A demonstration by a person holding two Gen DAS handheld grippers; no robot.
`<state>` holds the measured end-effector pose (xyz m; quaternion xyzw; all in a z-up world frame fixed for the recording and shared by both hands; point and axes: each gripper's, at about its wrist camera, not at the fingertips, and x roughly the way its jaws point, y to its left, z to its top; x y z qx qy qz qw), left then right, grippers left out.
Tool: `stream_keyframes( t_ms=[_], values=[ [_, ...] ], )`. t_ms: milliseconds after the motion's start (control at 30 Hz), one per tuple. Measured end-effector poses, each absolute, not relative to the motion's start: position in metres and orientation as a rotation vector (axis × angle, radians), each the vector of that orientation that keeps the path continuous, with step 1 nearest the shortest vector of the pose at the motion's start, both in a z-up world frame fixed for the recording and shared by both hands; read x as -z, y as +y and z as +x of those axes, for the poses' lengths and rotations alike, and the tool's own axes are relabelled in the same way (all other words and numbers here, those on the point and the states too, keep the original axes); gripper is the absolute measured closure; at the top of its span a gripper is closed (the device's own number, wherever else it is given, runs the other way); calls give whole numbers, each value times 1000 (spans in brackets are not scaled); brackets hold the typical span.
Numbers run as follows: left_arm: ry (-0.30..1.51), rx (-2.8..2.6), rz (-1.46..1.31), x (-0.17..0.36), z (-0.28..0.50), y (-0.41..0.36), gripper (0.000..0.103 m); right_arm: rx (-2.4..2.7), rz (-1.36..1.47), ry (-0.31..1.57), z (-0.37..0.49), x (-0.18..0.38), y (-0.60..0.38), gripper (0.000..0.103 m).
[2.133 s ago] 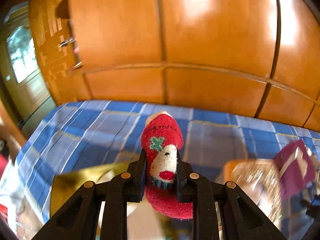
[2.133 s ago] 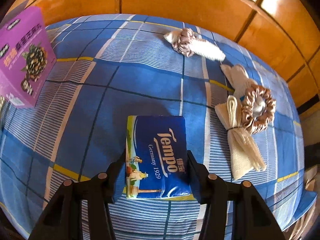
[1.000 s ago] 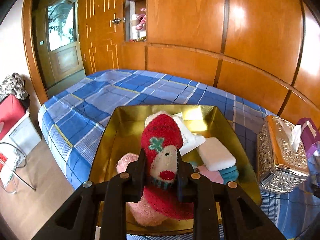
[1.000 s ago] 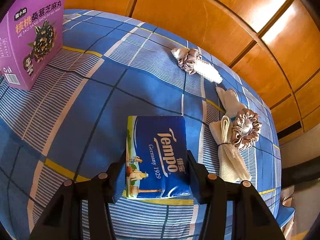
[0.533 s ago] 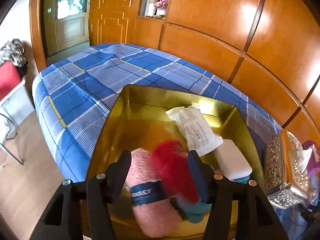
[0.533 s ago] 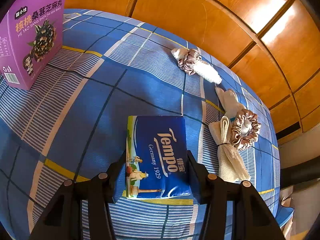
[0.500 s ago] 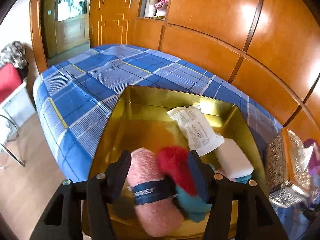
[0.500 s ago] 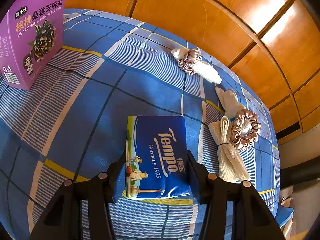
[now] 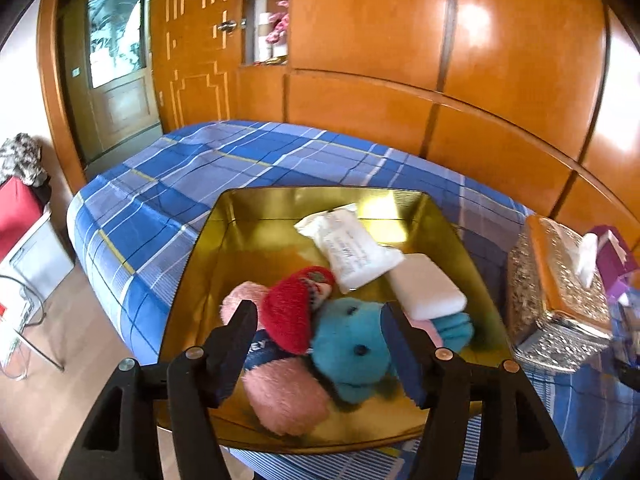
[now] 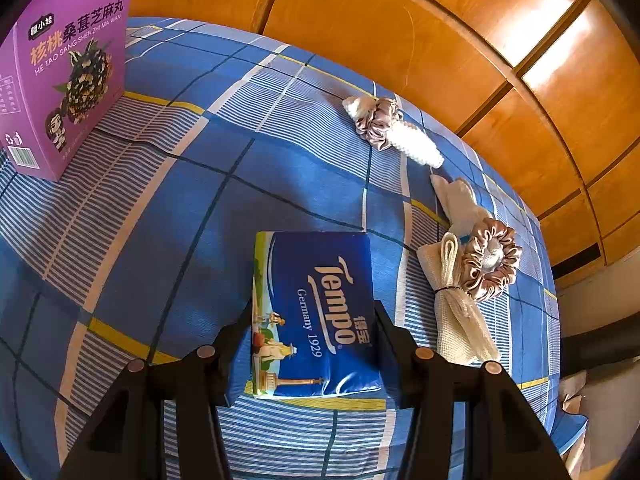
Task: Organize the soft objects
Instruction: 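Carry the Tempo tissue pack with the right tool and drop it into the tray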
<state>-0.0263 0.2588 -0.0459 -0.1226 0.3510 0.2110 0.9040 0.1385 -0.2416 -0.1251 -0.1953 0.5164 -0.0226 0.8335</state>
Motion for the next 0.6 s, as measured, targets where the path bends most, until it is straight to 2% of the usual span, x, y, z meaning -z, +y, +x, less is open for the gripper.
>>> stream_keyframes(
  t_ms=[600],
  values=[
    [700,-340,-143,32,-27,212,38,48,-353,1121,145,128,-248,51]
  ],
)
